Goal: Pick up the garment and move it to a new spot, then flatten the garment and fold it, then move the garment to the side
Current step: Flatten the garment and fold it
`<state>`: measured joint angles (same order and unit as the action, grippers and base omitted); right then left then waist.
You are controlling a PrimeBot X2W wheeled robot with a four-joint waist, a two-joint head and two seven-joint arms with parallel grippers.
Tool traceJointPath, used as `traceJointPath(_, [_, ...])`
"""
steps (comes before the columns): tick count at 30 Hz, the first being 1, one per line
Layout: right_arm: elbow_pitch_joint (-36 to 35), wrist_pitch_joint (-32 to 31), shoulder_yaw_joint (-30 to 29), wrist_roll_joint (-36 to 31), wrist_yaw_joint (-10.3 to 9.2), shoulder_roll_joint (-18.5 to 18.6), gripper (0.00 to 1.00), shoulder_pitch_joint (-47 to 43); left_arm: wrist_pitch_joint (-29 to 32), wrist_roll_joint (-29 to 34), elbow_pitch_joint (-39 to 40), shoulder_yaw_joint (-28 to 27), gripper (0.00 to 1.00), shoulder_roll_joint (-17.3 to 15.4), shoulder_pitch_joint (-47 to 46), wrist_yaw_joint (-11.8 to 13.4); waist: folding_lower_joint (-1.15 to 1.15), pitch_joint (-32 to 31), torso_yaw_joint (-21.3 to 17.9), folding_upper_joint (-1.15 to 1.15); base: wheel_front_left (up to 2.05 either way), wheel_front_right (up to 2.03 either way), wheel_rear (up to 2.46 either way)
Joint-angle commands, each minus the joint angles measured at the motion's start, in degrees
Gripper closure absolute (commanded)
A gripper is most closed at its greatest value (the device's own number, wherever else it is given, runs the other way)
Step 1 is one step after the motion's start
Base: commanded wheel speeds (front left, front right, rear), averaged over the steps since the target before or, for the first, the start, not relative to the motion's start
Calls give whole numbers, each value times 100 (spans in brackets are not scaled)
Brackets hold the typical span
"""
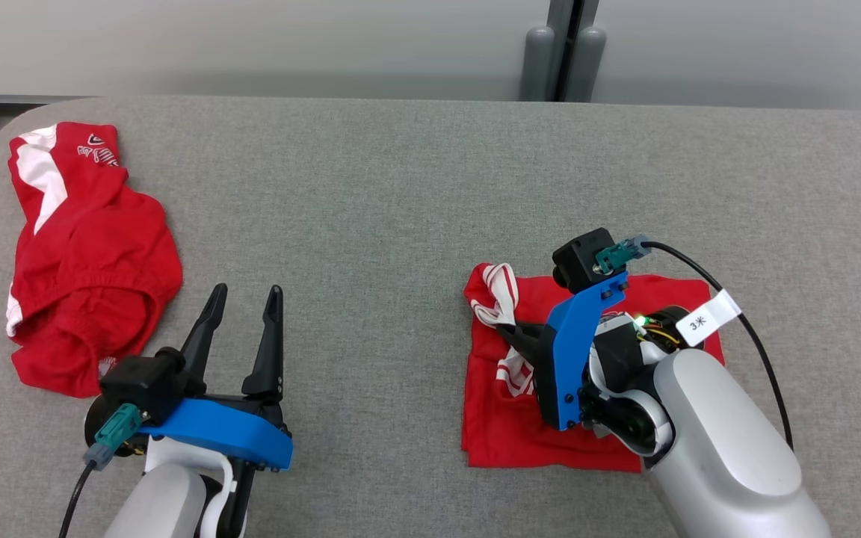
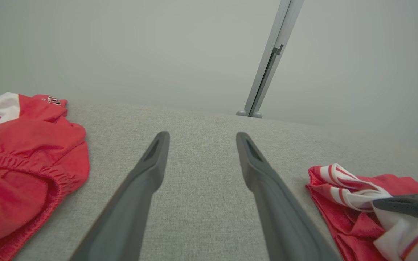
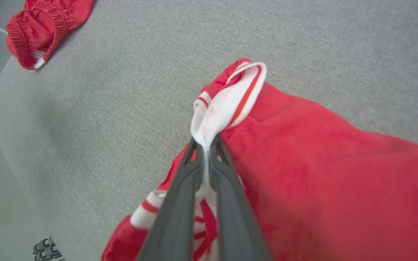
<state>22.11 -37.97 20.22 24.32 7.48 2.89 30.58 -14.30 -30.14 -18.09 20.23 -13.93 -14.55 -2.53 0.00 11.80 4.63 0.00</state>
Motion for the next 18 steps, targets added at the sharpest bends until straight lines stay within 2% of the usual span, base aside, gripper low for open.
traceJointPath(1, [55,57,3,15,3,3,35,87,-28,42,-8,0,0,17,-122,-4,0,4,10,0,0,0,0])
traceJointPath(2, [128,123,-29,12,3,3,0,112,-33,42,-20,2,0,22,-133,-11,0,4,16,0,0,0,0])
traceJointPath(6, [165,373,-122,330,3,4,0,153,-42,37,-73,11,0,22,-118,-37,0,-35,2,0,0,0,0])
traceJointPath(11, [-298,784,-563,584,3,5,0,-33,-51,-10,-91,-37,0,6,43,-9,0,-161,-118,0,0,0,0])
traceJointPath(18, [-1342,1133,-1585,-417,3,65,0,-723,-73,-57,16,-148,0,-66,299,45,0,-348,-328,0,0,0,0])
